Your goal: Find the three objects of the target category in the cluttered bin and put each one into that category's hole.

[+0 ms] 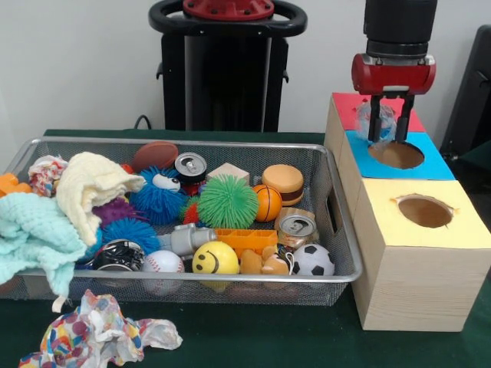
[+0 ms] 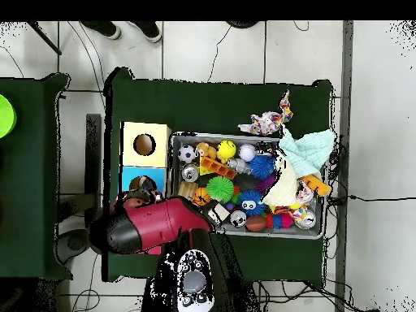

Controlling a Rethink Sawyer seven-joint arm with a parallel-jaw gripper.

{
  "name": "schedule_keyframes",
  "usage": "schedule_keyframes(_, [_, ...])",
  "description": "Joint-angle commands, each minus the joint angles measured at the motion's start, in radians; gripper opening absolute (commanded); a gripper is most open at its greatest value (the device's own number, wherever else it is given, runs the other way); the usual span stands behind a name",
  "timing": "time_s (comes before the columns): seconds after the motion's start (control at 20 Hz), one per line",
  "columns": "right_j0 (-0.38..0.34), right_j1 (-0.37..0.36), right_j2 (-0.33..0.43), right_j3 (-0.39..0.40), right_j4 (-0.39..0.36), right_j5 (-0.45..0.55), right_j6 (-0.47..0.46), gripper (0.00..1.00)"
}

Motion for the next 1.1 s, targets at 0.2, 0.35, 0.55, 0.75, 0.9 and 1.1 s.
schedule_keyframes(0.2, [0.011,0.063,0.001,0.068,0.045,-0.021,0.176,0.00])
schedule_keyframes(0.35, [0.021,0.056,-0.005,0.040,0.048,0.004,0.165,0.00])
schedule_keyframes(0.55, [0.034,0.053,-0.001,0.017,0.064,0.037,0.164,0.00])
schedule_keyframes(0.75, [0.051,0.065,-0.006,0.002,0.083,0.034,0.174,0.00])
schedule_keyframes(0.9, [0.055,0.076,-0.008,-0.006,0.092,0.027,0.165,0.00])
schedule_keyframes(1.1, [0.063,0.092,-0.008,-0.023,0.101,0.029,0.158,0.00])
